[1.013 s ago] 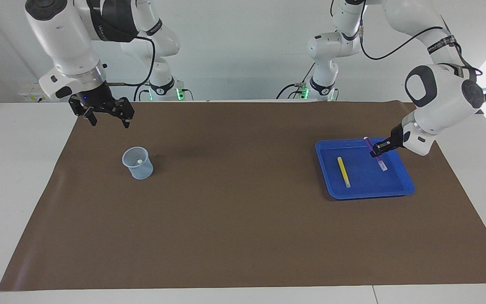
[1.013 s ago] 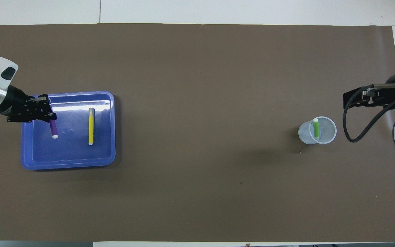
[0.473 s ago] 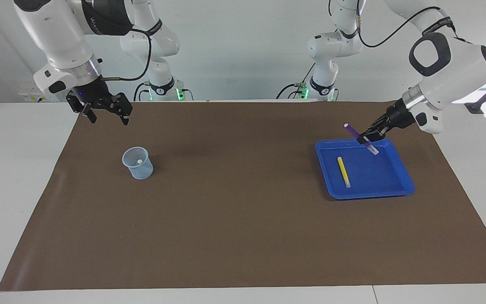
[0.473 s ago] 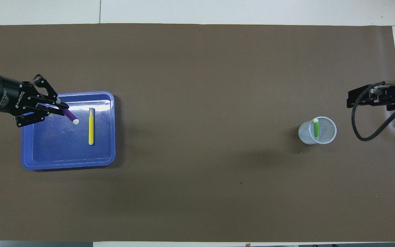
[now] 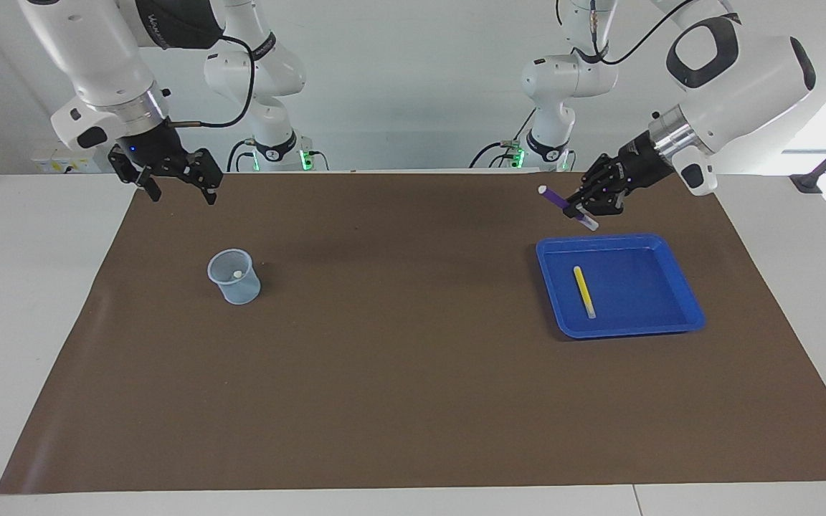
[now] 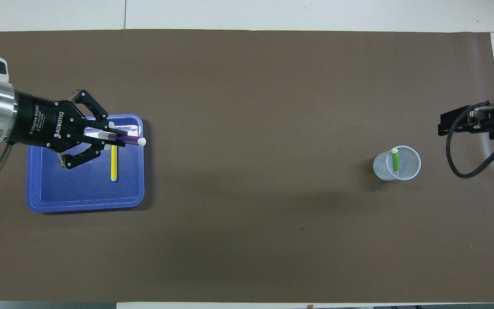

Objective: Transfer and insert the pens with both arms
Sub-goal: 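Lift the purple pen with the left gripper while the right gripper approaches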

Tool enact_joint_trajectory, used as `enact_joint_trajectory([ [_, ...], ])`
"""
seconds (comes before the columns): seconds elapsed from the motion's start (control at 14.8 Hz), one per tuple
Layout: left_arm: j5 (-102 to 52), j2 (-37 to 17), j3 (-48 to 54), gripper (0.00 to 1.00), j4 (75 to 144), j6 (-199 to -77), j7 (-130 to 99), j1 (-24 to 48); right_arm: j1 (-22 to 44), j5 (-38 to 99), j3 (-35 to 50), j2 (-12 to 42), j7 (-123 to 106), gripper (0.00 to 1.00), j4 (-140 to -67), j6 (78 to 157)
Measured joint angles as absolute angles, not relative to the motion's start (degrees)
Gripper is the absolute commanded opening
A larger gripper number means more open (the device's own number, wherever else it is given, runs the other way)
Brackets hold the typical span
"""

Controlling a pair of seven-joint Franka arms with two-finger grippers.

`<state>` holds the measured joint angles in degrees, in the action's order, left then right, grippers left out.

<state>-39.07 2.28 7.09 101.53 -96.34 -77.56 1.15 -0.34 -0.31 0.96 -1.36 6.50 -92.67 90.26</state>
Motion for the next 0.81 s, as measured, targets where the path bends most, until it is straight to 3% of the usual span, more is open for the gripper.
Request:
enact_joint_trajectory([
  [0.34,-51.2,5.1,7.2,0.00,107.9,-97.6,-83.5,5.7,-0.3,-0.3,1.1,-1.4,6.5,1.00,-92.7,90.3],
  [0.81,-54.7,7.1,7.4,0.00,112.3,-114.8,-97.0,16.6,0.0,13.3,3.8,-1.4,11.9,1.00,-92.1,91.6],
])
